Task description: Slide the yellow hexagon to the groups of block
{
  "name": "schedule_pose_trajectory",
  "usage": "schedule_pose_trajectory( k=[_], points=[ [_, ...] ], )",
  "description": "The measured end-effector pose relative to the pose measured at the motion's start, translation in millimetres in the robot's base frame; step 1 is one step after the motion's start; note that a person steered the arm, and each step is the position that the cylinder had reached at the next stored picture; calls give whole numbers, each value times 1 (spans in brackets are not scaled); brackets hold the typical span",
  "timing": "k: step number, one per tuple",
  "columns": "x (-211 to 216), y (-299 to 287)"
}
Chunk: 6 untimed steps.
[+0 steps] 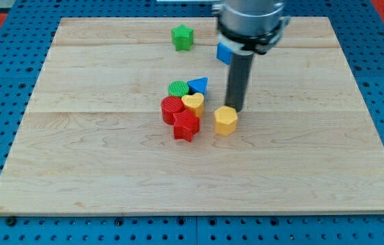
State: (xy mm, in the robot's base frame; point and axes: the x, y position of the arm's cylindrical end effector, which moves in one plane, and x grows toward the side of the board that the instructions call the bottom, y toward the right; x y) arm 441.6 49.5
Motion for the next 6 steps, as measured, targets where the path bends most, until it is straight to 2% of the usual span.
schedule_pose_trajectory(
  k=[1, 2, 3, 4, 5, 6],
  points=[
    [1, -3],
    [1, 50],
    [23, 70],
    [52, 35],
    [52, 1],
    [52, -4]
  ],
)
